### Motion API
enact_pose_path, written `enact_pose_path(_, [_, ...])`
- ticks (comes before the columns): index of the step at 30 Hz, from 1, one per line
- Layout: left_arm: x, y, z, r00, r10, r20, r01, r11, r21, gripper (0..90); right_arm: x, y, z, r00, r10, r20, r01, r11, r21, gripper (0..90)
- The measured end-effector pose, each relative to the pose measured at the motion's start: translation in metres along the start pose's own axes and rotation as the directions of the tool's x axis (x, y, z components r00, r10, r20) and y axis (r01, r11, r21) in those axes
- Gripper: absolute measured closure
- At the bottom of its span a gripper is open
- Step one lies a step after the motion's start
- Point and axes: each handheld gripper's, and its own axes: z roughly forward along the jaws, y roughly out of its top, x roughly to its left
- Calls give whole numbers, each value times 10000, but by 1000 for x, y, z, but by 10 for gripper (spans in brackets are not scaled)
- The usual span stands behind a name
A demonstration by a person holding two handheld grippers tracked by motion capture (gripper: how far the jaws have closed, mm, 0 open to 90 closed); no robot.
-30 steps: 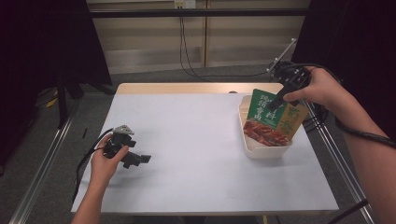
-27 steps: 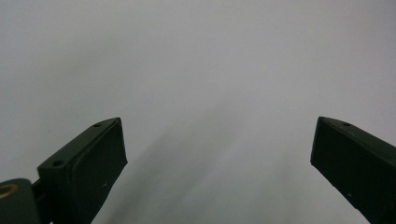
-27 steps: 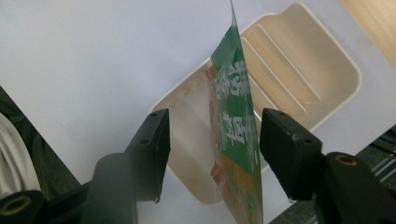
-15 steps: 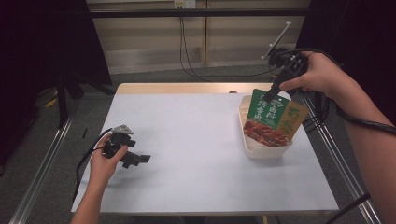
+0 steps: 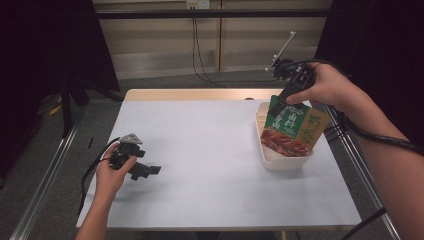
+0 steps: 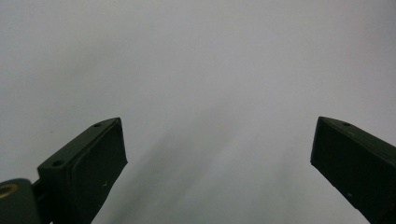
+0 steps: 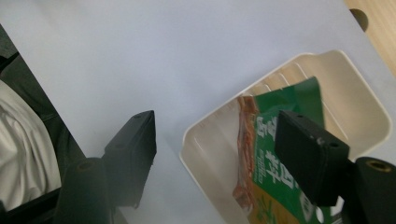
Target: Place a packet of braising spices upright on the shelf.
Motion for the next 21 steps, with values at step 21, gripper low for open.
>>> enact_pose_path(21, [-1, -1, 0, 9999, 105, -20, -104, 9999, 81, 32, 28, 7, 56, 9932, -1026, -547, 1018, 9946, -179, 250])
